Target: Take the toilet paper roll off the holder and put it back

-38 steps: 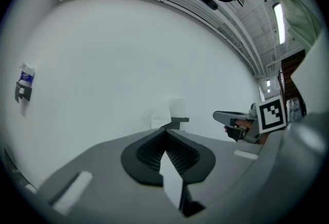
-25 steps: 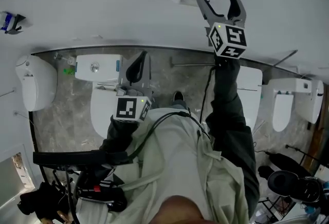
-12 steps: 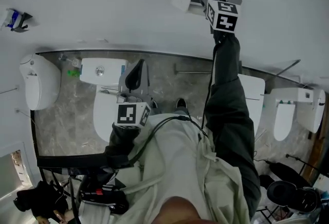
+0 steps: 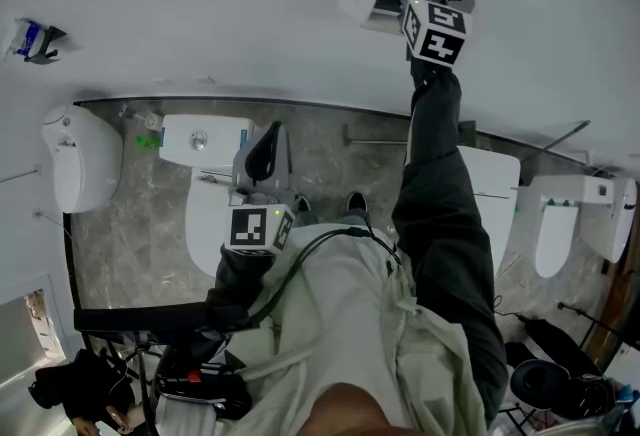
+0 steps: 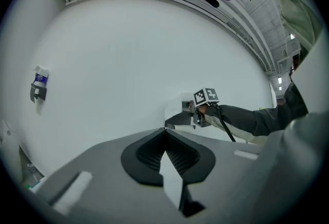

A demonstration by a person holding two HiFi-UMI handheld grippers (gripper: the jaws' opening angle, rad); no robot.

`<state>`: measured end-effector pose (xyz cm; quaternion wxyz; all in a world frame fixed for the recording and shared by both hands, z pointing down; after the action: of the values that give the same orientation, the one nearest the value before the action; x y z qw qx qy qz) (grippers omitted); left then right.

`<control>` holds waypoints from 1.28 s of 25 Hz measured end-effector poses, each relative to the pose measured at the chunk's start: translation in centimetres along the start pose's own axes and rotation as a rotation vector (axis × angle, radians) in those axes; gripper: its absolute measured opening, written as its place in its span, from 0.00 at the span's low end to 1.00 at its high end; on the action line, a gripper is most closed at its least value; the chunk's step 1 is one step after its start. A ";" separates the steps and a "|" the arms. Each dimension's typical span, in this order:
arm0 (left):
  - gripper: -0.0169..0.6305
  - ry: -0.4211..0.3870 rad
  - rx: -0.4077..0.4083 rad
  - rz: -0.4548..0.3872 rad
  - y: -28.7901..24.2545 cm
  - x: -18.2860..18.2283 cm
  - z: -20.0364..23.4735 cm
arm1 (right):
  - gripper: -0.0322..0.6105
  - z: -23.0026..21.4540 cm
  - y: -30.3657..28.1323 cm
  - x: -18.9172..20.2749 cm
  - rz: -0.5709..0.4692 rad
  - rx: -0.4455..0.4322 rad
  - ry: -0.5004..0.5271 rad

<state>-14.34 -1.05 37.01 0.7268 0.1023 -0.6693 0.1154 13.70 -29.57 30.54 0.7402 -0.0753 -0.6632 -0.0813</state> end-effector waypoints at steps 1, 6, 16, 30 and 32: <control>0.04 -0.001 -0.003 0.002 0.0 0.0 0.0 | 0.85 -0.3 0.5 -0.4 -0.034 -0.011 -0.031; 0.04 -0.004 -0.003 0.006 0.1 0.5 0.5 | 0.84 0.3 3.7 -3.7 -0.104 -0.047 0.046; 0.04 0.009 0.061 0.003 -1.1 0.6 -1.2 | 0.84 4.8 17.4 -2.8 -0.211 -0.089 0.005; 0.04 0.028 0.178 -0.025 -2.5 -0.1 -3.8 | 0.84 8.6 29.1 2.3 -0.125 -0.036 -0.030; 0.04 0.030 0.176 -0.019 -2.6 -0.3 -3.8 | 0.84 8.7 28.9 2.9 -0.105 -0.035 -0.032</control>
<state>-10.02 -2.35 36.44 0.7258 0.1706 -0.6448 0.1683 11.94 0.42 34.22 0.7227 -0.0547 -0.6765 -0.1307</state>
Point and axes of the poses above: the fingertips, and each gripper's own axes: y backward along the fingers, z to its left, x out of its underside, the point moved 9 cm from there along y, backward along the fingers, and after that the axes turned 1 degree about -z, right-handed, at the moved point
